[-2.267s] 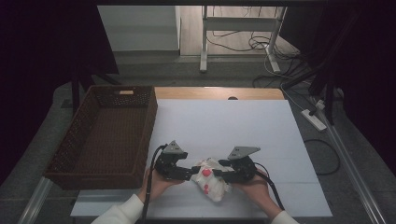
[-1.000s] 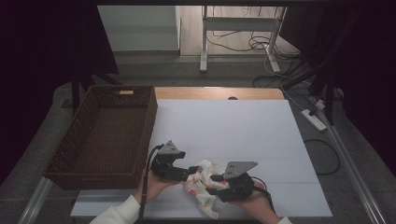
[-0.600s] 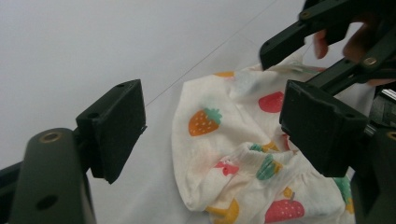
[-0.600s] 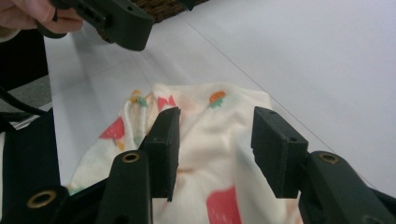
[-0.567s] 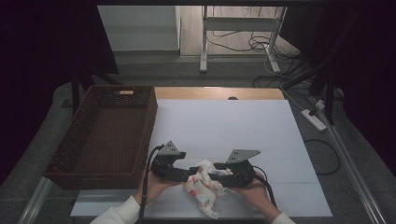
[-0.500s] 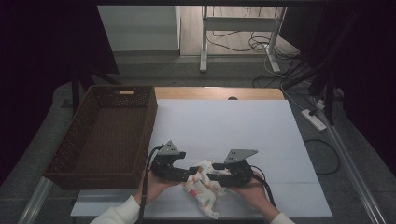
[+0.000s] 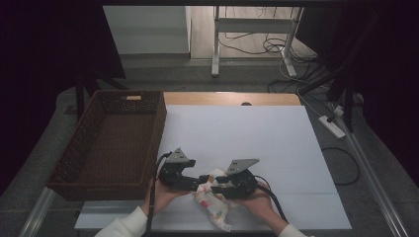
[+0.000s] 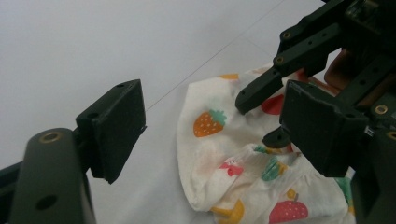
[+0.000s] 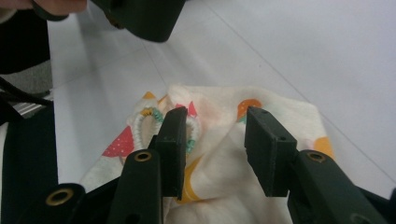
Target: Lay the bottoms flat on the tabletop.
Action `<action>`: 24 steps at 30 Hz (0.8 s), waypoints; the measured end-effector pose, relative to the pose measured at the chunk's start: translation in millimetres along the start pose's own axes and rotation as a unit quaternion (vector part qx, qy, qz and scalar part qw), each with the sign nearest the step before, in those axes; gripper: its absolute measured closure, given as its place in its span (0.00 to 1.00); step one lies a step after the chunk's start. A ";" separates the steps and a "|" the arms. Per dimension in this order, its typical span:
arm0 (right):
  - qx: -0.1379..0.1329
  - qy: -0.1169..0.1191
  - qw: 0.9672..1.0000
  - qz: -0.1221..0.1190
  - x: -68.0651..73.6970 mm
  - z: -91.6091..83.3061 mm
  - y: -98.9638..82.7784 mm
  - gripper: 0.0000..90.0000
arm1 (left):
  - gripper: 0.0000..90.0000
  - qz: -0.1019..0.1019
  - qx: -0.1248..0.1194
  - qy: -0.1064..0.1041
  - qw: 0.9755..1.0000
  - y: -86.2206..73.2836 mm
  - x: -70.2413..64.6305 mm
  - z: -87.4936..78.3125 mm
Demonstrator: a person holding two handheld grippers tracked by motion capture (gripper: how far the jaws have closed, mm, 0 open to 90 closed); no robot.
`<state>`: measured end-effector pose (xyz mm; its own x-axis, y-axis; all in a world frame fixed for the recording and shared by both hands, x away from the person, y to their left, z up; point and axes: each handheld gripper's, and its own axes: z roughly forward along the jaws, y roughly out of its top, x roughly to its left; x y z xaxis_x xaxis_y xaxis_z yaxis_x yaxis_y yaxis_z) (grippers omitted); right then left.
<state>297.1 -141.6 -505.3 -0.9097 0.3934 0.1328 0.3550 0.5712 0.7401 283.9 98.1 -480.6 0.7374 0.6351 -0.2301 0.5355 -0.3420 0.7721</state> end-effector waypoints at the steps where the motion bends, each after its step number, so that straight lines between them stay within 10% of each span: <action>1: 0.003 0.002 1.000 0.001 0.3 1.5 -0.3 0.66 | 0.24 -0.001 0.000 0.000 1.000 -0.1 0.6 -0.5; 17: 0.044 0.052 0.997 -0.018 18.1 17.0 -3.4 0.66 | 0.24 0.001 -0.001 0.001 1.000 0.0 1.9 -1.6; 24: 0.084 0.020 0.995 -0.048 23.3 21.1 -5.0 0.95 | 0.24 0.001 -0.001 0.002 1.000 -0.1 1.8 -1.5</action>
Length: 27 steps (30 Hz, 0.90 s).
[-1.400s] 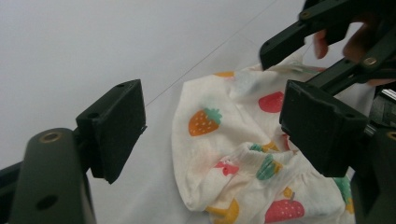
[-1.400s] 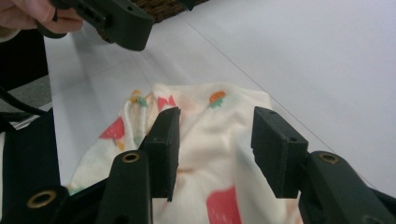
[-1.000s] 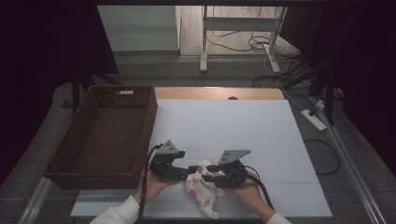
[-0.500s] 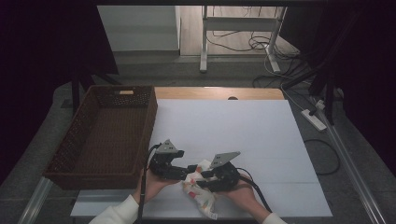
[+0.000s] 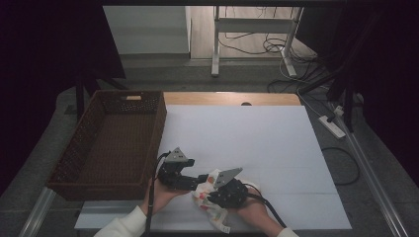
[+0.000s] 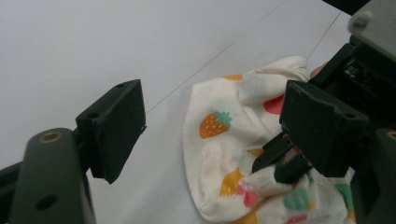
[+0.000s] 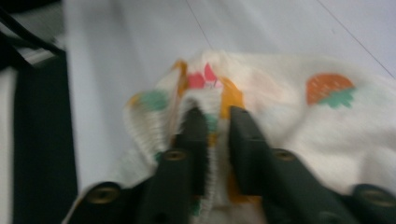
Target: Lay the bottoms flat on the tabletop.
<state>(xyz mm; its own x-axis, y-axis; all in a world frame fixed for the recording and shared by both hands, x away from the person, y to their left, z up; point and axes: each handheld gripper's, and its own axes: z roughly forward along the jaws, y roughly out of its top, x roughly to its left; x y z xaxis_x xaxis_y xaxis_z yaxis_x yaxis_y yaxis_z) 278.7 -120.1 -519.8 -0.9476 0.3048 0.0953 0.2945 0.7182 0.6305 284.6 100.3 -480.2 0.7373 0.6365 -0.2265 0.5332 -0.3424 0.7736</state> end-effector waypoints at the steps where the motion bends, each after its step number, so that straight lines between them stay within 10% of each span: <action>1: 0.000 0.000 1.000 0.000 0.0 0.0 0.0 0.95 | 0.24 0.001 0.001 0.000 1.000 0.1 -0.2 0.0; 12: -0.085 -0.050 0.993 0.065 -23.8 -43.0 -7.4 0.95 | 0.26 0.013 0.001 -0.008 1.000 0.5 -3.5 -0.8; 27: -0.094 -0.061 0.991 0.077 -30.4 -50.7 -15.8 0.95 | 0.31 0.084 0.037 -0.052 0.994 4.3 -27.8 26.2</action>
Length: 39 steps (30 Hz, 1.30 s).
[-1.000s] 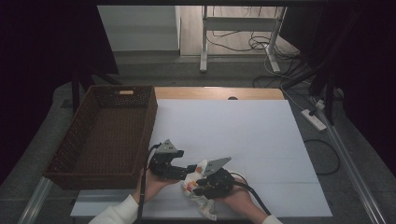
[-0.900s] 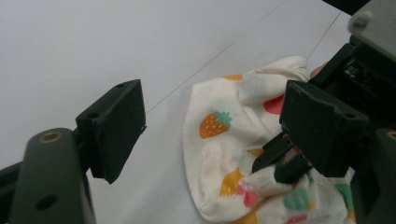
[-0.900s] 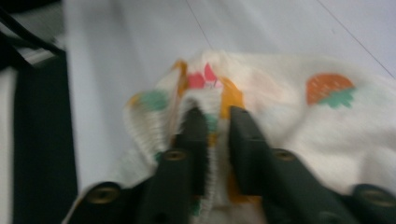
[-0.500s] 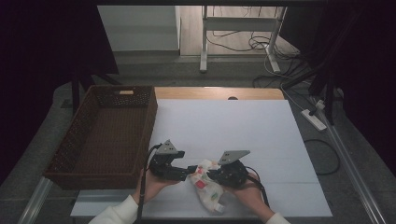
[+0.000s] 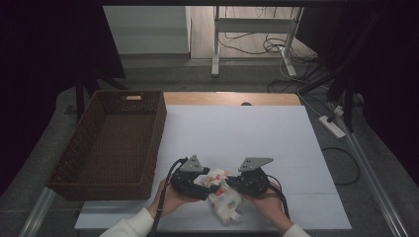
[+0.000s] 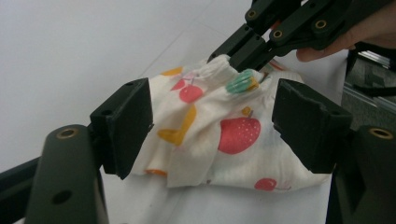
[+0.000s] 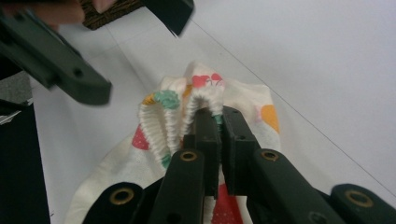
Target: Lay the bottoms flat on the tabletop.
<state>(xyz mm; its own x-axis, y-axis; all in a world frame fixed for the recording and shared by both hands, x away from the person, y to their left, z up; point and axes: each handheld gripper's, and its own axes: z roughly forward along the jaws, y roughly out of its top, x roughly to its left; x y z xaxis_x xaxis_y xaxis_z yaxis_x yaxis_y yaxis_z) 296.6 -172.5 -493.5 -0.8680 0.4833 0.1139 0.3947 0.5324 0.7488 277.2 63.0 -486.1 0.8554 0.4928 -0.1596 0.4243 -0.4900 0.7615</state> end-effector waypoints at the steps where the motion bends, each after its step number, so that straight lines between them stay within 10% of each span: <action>1: 0.000 0.000 1.000 -0.001 0.2 0.1 -0.1 0.95 | 0.31 0.003 0.002 -0.001 1.000 0.0 -0.4 1.9; 12: -0.001 0.006 1.000 0.004 -0.5 -0.9 -0.4 0.95 | 0.38 0.023 0.031 -0.013 0.999 -3.3 -5.7 21.0; 18: -0.005 0.008 1.000 0.007 -1.2 -1.9 -0.6 0.95 | 0.72 0.032 0.042 -0.001 0.999 -6.2 -7.1 24.9; 22: -0.003 0.001 1.000 0.011 -3.7 -3.4 -1.2 0.95 | 0.90 0.026 0.030 0.006 0.999 -7.2 -5.1 20.5; 39: -0.024 -0.053 0.996 0.068 -38.8 -37.3 -16.4 0.94 | 0.94 -0.023 -0.043 0.055 0.997 -10.0 22.5 -26.6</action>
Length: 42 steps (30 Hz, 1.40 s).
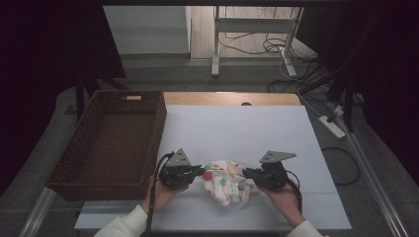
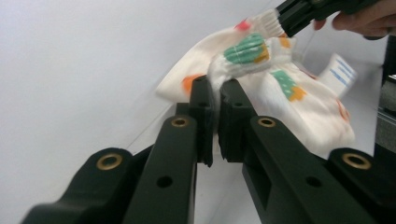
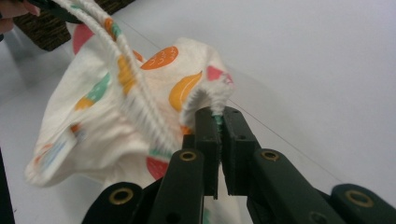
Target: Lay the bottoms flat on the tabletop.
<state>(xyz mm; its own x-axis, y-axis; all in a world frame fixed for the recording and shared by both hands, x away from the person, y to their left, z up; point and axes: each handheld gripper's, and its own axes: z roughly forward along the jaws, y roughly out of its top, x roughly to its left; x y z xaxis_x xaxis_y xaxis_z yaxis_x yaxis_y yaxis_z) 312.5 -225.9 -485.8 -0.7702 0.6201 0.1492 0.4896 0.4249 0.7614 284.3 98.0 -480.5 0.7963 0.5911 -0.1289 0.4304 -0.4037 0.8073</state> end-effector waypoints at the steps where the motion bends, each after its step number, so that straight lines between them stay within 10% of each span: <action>1: 0.008 0.007 1.000 0.010 -3.8 -1.4 -2.7 0.94 | 0.94 0.001 0.003 0.000 1.000 -0.2 -0.4 1.1; 10: 0.030 0.012 0.999 0.003 -0.6 -1.7 -7.3 0.77 | 0.94 0.000 0.020 -0.002 1.000 -3.5 0.2 7.1; 22: -0.045 0.022 0.999 0.007 -22.1 -32.7 -8.5 0.43 | 0.93 -0.014 0.017 0.014 1.000 -3.7 6.3 4.4; 42: 0.021 0.061 0.998 0.000 -22.3 22.7 -8.4 0.40 | 0.93 -0.030 0.025 0.005 0.999 -4.7 9.4 7.1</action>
<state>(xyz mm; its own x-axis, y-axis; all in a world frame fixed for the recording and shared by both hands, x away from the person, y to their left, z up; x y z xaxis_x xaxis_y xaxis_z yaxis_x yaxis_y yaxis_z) 334.9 -228.3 -509.9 -0.8128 0.5362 0.2279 0.5049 0.4531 0.7347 292.8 100.6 -489.6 0.7648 0.6214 -0.1701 0.4974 -0.4017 0.7689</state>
